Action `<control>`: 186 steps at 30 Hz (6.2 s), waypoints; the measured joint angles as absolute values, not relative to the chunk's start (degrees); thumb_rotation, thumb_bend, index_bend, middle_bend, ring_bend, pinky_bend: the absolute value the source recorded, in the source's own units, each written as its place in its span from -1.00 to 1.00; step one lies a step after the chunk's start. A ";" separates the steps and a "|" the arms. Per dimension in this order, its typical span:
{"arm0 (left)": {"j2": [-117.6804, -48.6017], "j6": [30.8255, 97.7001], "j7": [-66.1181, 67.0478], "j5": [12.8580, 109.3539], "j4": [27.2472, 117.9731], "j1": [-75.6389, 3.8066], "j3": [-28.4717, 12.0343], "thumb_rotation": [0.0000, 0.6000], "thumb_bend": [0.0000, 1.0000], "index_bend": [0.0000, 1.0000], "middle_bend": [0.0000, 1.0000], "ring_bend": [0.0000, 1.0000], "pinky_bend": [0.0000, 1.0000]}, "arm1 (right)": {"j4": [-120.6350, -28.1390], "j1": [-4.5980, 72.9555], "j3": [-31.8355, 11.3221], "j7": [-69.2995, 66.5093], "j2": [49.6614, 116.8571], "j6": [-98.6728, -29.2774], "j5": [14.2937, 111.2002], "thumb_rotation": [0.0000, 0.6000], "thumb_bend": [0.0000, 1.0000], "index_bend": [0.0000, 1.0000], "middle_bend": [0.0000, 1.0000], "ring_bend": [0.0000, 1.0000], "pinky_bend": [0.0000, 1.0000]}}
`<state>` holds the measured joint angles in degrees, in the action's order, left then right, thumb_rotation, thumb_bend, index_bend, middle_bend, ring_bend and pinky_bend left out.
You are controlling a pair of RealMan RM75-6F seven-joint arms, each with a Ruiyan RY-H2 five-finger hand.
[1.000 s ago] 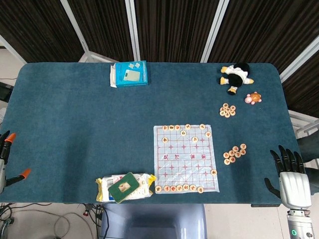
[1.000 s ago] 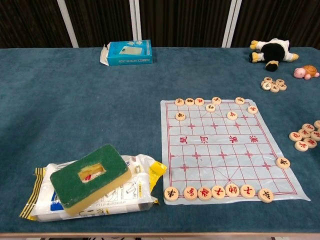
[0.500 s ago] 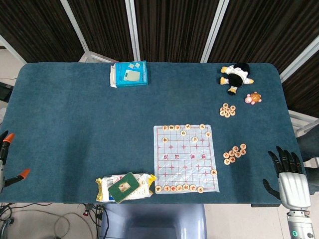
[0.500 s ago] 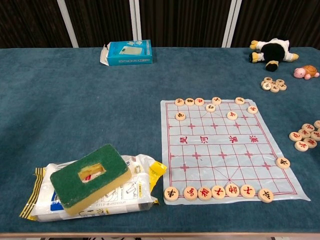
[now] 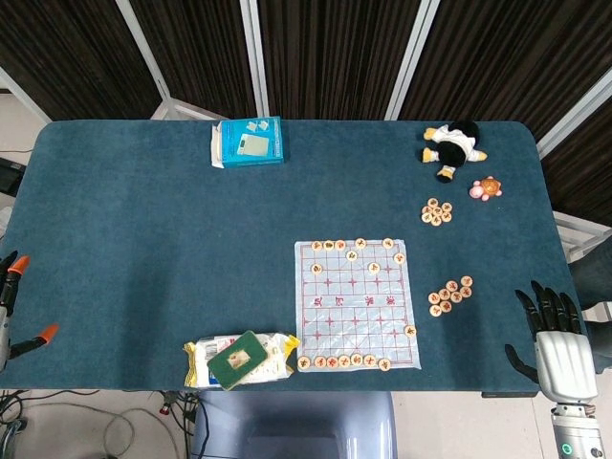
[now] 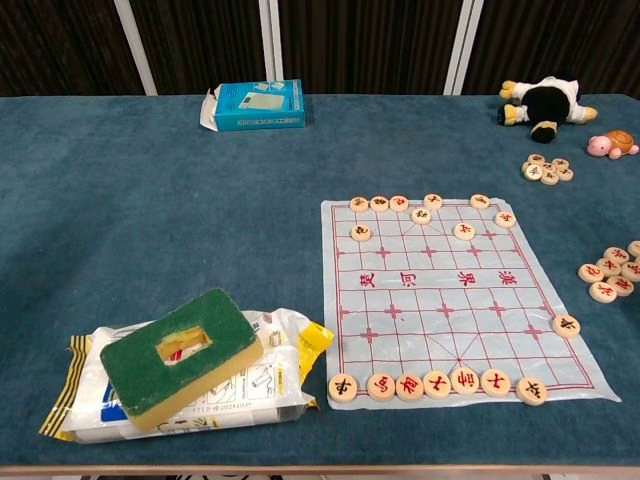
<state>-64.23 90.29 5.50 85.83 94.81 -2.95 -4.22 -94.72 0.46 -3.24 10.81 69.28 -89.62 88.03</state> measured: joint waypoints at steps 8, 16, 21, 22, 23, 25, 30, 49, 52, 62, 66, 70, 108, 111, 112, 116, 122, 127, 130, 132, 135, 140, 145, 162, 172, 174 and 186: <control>-64.82 90.02 6.47 85.95 94.76 -3.23 -4.23 1.00 -0.90 -1.00 -1.00 -1.00 -0.90 | -100.04 3.95 -3.89 8.70 64.38 -83.16 87.45 1.00 -0.31 -0.77 -1.00 -0.98 -0.95; -65.33 89.55 7.43 86.02 94.68 -3.45 -4.01 1.00 -0.90 -1.00 -1.00 -1.00 -0.90 | -106.60 13.91 -9.97 11.42 59.42 -68.68 75.15 1.00 -0.31 -0.76 -1.00 -0.98 -0.95; -65.49 89.41 7.72 85.94 94.66 -3.52 -3.98 1.00 -0.90 -1.00 -1.00 -1.00 -0.90 | -107.16 21.43 -13.55 17.13 60.56 -62.19 63.95 1.00 -0.31 -0.74 -1.00 -0.98 -0.95; -65.48 89.38 7.71 85.88 94.66 -3.53 -4.00 1.00 -0.90 -1.00 -1.00 -1.00 -0.90 | -106.90 23.40 -14.28 18.72 61.54 -60.97 61.02 1.00 -0.31 -0.73 -1.00 -0.98 -0.95; -65.47 89.37 7.69 85.81 94.65 -3.54 -4.05 1.00 -0.90 -1.00 -1.00 -1.00 -0.90 | -106.60 24.88 -14.76 19.89 62.44 -60.11 58.82 1.00 -0.31 -0.72 -1.00 -0.98 -0.95; -65.49 89.33 7.69 85.65 94.57 -3.58 -4.15 1.00 -0.90 -1.00 -1.00 -1.00 -0.90 | -105.56 28.33 -15.63 22.74 64.97 -58.35 53.79 1.00 -0.31 -0.71 -1.00 -0.98 -0.95; -65.39 88.84 7.37 85.21 94.47 -3.74 -4.24 1.00 -0.91 -1.00 -1.00 -1.00 -0.90 | -100.74 36.18 -16.32 30.07 72.77 -56.31 44.04 1.00 -0.31 -0.66 -1.00 -0.99 -0.95; -65.00 88.70 6.44 84.50 94.40 -3.80 -4.57 1.00 -0.90 -1.00 -1.00 -1.00 -0.90 | -85.73 46.06 -14.14 38.89 89.67 -58.02 29.89 1.00 -0.31 -0.38 -1.00 -0.99 -0.95; -64.88 88.52 6.26 84.27 94.37 -3.85 -4.66 1.00 -0.90 -1.00 -1.00 -1.00 -0.90 | -84.24 46.35 -14.07 38.06 90.97 -58.05 30.01 1.00 -0.31 -0.34 -1.00 -0.99 -0.95; -64.97 88.48 6.46 84.29 94.32 -3.92 -4.62 1.00 -0.90 -1.00 -1.00 -1.00 -0.90 | -80.56 46.46 -13.80 34.90 93.57 -57.49 32.28 1.00 -0.31 -0.25 -1.00 -0.99 -0.95; -65.03 88.48 6.58 84.19 94.31 -3.94 -4.65 1.00 -0.90 -1.00 -1.00 -1.00 -0.90 | -79.63 46.62 -13.63 34.51 94.36 -57.15 32.81 1.00 -0.31 -0.21 -1.00 -0.99 -0.95; -65.01 88.52 6.56 84.13 94.31 -3.92 -4.68 1.00 -0.90 -1.00 -1.00 -1.00 -0.90 | -78.81 46.96 -13.77 34.34 95.27 -57.35 33.35 1.00 -0.31 -0.18 -1.00 -0.99 -0.95; -64.57 89.02 6.20 83.48 94.58 -3.69 -5.11 1.00 -0.90 -1.00 -1.00 -1.00 -0.90 | -71.41 49.41 -15.41 35.70 99.65 -54.60 30.69 1.00 -0.31 -0.04 -1.00 -0.99 -0.95; -64.59 89.03 6.32 83.52 94.60 -3.69 -5.08 1.00 -0.90 -1.00 -1.00 -1.00 -0.90 | -71.34 49.48 -15.51 35.86 99.56 -54.65 30.57 1.00 -0.31 -0.04 -1.00 -0.99 -0.95; -64.61 89.06 6.36 83.56 94.61 -3.69 -5.08 1.00 -0.90 -1.00 -1.00 -1.00 -0.90 | -71.37 49.50 -15.59 35.89 99.48 -54.69 30.52 1.00 -0.31 -0.04 -1.00 -0.99 -0.95; -64.70 89.06 6.56 83.63 94.61 -3.69 -5.02 1.00 -0.90 -1.00 -1.00 -1.00 -0.90 | -71.58 49.48 -15.57 36.08 99.21 -54.67 30.32 1.00 -0.31 -0.04 -1.00 -0.99 -0.95; -64.78 89.10 6.83 83.64 94.63 -3.68 -4.99 1.00 -0.90 -1.00 -1.00 -1.00 -0.90 | -71.63 49.38 -15.42 36.19 98.95 -54.20 29.79 1.00 -0.31 -0.04 -1.00 -0.99 -0.95; -64.85 89.11 6.95 83.65 94.60 -3.70 -5.00 1.00 -0.90 -1.00 -1.00 -1.00 -0.90 | -71.32 49.50 -15.38 36.29 99.07 -53.99 29.54 1.00 -0.31 -0.02 -1.00 -0.99 -0.95; -64.90 89.08 7.03 83.70 94.56 -3.73 -4.97 1.00 -0.90 -1.00 -1.00 -1.00 -0.90 | -71.08 49.65 -15.51 36.24 99.19 -53.89 29.50 1.00 -0.31 0.01 -1.00 -0.99 -0.95; -64.90 89.07 7.03 83.68 94.56 -3.73 -4.98 1.00 -0.90 -1.00 -1.00 -1.00 -0.90 | -70.97 49.68 -15.53 36.21 99.27 -53.98 29.54 1.00 -0.31 0.02 -1.00 -0.99 -0.95; -64.90 89.03 7.07 83.62 94.56 -3.74 -5.00 1.00 -0.90 -1.00 -1.00 -1.00 -0.90 | -70.86 49.77 -15.57 36.27 99.29 -54.02 29.50 1.00 -0.31 0.03 -1.00 -0.99 -0.95; -64.90 89.00 7.15 83.68 94.59 -3.75 -4.95 1.00 -0.90 -1.00 -1.00 -1.00 -0.89 | -70.86 49.82 -15.53 36.46 99.23 -53.92 29.27 1.00 -0.31 0.03 -1.00 -0.99 -0.95; -64.96 88.89 7.37 83.58 94.63 -3.78 -4.93 1.00 -0.90 -1.00 -1.00 -1.00 -0.89 | -70.88 49.92 -15.58 36.67 99.11 -53.80 28.90 1.00 -0.31 0.03 -1.00 -0.99 -0.95; -65.02 88.76 7.66 83.60 94.73 -3.84 -4.85 1.00 -0.90 -1.00 -1.00 -1.00 -0.89 | -71.28 50.43 -15.73 37.05 98.64 -53.06 27.66 1.00 -0.31 0.10 -1.00 -0.99 -0.95; -64.89 88.78 7.49 83.52 94.84 -3.80 -4.89 1.00 -0.90 -1.00 -1.00 -1.00 -0.88 | -72.81 50.68 -15.93 37.11 97.79 -53.50 27.62 1.00 -0.31 0.12 -1.00 -0.99 -0.95; -64.89 88.81 7.49 83.55 94.84 -3.80 -4.89 1.00 -0.90 -1.00 -1.00 -1.00 -0.88 | -73.26 50.79 -15.99 37.38 97.48 -53.69 27.43 1.00 -0.31 0.12 -1.00 -0.99 -0.95; -64.88 88.95 7.63 83.40 94.92 -3.73 -4.95 1.00 -0.90 -1.00 -1.00 -1.00 -0.87 | -75.24 51.44 -16.08 39.52 94.92 -54.35 24.17 1.00 -0.31 0.12 -1.00 -0.99 -0.95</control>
<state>-64.88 88.95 7.63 83.40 94.92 -3.73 -4.95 -75.24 51.44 -16.08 39.52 94.92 -54.35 24.17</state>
